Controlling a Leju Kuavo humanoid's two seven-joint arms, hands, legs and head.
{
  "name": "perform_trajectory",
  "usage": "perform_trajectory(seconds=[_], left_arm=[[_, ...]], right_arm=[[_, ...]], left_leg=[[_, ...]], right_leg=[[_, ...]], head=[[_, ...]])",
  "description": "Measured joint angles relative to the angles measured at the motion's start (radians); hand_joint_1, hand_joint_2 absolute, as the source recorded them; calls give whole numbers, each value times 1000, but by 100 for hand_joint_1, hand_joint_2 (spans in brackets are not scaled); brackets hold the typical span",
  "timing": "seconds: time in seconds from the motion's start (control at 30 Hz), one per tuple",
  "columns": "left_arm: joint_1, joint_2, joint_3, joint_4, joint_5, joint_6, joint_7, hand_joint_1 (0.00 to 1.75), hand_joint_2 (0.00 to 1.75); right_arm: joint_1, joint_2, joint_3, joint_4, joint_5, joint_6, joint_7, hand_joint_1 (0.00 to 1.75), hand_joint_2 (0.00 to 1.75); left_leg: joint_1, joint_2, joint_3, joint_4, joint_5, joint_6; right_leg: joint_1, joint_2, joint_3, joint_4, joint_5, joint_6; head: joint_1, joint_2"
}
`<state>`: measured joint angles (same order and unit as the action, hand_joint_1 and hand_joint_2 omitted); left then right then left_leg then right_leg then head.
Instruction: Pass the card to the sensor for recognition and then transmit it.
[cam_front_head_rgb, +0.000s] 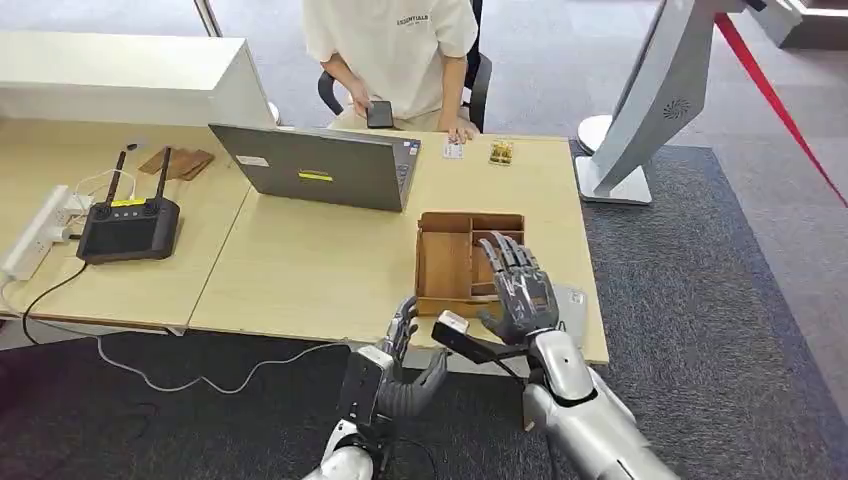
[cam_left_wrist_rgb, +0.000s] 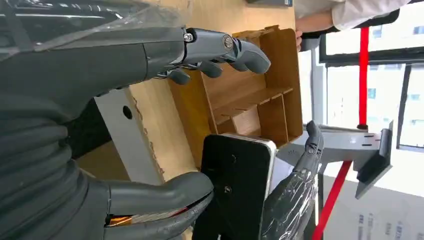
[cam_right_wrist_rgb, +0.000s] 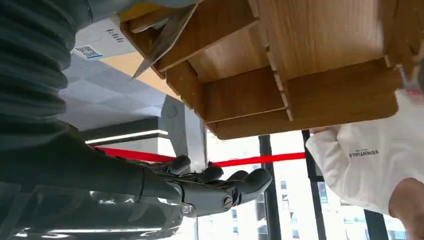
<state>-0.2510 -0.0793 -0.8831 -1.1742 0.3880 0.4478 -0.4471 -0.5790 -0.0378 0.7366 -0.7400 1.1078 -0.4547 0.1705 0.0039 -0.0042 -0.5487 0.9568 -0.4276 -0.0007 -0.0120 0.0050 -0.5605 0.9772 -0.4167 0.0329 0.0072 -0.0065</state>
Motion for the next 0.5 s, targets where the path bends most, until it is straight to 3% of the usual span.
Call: perform_trajectory(seconds=[0.5], left_arm=[[0, 0, 0, 2, -1, -2, 0, 0, 175]], right_arm=[[-18, -23, 1, 93, -6, -21, 7, 0, 175]], left_leg=[[0, 0, 0, 0, 0, 0]], right_leg=[[0, 0, 0, 0, 0, 0]], head=[[0, 0]])
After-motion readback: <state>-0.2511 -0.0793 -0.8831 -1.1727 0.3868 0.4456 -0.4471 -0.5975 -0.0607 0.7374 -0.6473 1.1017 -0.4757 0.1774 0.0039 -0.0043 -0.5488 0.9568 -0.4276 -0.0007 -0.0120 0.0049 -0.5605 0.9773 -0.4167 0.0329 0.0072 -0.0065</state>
